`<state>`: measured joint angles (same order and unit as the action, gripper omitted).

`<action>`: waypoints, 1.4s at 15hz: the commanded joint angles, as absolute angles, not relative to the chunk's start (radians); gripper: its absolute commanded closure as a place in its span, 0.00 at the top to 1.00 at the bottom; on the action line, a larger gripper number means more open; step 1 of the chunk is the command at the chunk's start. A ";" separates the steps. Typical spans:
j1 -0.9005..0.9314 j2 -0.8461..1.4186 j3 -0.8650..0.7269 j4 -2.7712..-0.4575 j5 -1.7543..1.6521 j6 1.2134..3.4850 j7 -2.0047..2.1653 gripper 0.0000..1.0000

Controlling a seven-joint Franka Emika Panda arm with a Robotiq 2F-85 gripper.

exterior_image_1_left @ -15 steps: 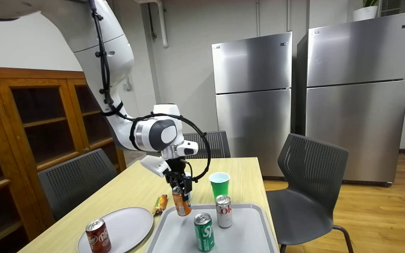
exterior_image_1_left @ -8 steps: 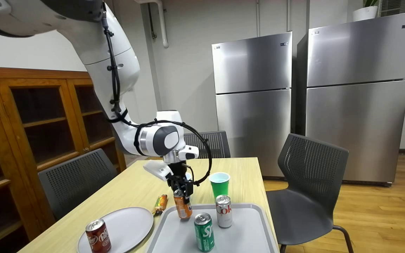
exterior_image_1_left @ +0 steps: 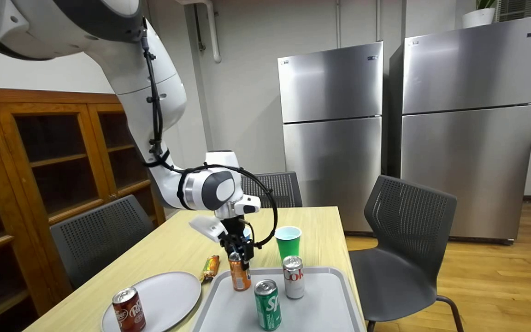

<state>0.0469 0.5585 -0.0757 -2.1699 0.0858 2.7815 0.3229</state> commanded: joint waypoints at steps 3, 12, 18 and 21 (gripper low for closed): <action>0.039 0.497 -0.056 -2.194 0.101 2.807 0.277 1.00; 0.077 0.296 -0.085 -2.310 0.051 2.807 0.296 1.00; 0.136 0.213 -0.106 -2.396 -0.055 2.808 0.360 1.00; 0.168 0.176 -0.111 -2.440 -0.112 2.808 0.414 1.00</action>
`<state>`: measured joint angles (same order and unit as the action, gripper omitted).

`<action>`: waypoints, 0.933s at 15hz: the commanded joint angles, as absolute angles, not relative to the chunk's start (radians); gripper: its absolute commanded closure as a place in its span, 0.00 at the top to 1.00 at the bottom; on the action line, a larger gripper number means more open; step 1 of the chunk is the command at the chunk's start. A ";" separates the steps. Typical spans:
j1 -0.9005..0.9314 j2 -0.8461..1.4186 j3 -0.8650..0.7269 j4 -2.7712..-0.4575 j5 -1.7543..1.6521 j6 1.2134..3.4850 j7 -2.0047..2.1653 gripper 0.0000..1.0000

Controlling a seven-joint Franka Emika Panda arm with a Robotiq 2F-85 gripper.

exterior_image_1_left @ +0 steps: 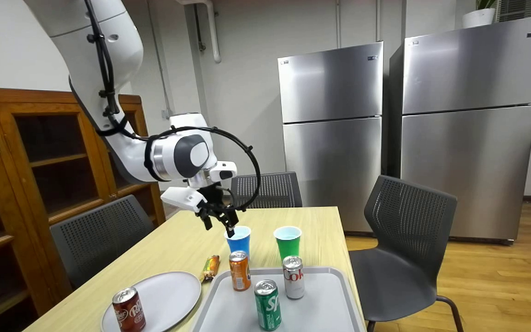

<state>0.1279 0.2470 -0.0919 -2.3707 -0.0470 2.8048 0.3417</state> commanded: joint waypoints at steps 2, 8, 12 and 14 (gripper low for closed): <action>0.185 0.147 -0.105 -2.472 -0.141 2.807 0.456 1.00; 0.240 0.070 -0.081 -2.552 -0.262 2.787 0.633 1.00; 0.246 0.026 -0.038 -2.601 -0.337 2.778 0.744 1.00; 0.240 0.015 -0.008 -2.617 -0.347 2.773 0.767 1.00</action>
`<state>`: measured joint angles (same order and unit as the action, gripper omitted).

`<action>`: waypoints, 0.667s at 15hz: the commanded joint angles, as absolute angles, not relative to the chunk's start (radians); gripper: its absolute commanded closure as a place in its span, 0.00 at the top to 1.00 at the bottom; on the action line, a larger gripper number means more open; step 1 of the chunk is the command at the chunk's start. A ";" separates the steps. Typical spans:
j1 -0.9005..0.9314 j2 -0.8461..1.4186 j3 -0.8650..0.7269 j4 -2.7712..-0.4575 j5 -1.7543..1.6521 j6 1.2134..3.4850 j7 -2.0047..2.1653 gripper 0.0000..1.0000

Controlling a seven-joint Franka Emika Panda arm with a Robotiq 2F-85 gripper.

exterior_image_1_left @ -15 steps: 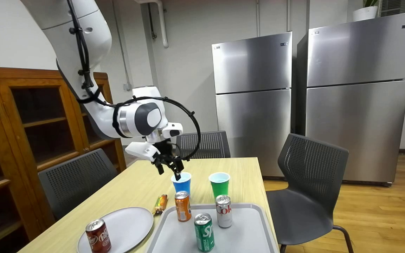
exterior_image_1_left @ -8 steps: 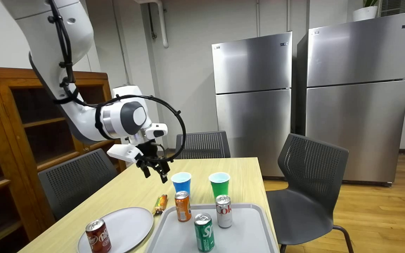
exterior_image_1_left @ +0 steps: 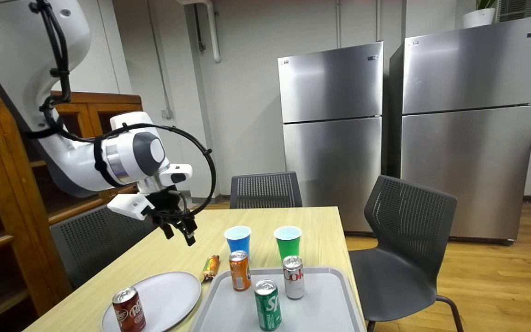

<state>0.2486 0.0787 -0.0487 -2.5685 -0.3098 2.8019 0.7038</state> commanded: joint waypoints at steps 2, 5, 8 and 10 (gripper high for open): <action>0.237 0.028 0.026 -2.617 -0.321 2.767 0.747 1.00; 0.249 0.062 0.006 -2.601 -0.318 2.797 0.726 1.00; 0.249 0.062 0.009 -2.602 -0.318 2.797 0.726 1.00; 0.249 0.062 0.009 -2.602 -0.318 2.796 0.726 1.00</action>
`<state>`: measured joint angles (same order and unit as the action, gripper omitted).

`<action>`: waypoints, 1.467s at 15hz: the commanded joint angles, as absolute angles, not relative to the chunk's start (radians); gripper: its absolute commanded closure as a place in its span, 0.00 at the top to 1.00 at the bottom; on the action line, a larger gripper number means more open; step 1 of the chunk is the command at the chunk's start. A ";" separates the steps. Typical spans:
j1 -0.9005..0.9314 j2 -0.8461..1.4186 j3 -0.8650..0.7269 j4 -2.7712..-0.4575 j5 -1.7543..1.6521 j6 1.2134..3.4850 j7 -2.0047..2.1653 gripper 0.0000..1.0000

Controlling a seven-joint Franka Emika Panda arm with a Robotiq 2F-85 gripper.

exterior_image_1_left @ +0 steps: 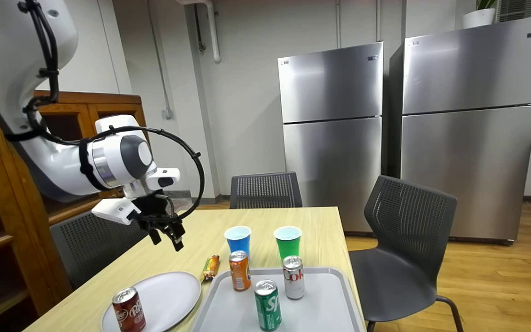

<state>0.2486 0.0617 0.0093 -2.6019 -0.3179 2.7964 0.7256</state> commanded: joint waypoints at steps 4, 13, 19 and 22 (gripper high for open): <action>0.269 0.021 0.021 -2.627 -0.327 2.757 0.766 1.00; 0.263 -0.042 0.164 -2.716 -0.257 2.731 0.786 1.00; 0.278 -0.008 0.232 -2.749 -0.114 2.793 0.756 1.00; 0.285 0.012 0.247 -2.755 -0.028 2.813 0.720 1.00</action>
<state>0.2837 0.0103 0.2241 -2.7330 -0.1056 2.7796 0.7637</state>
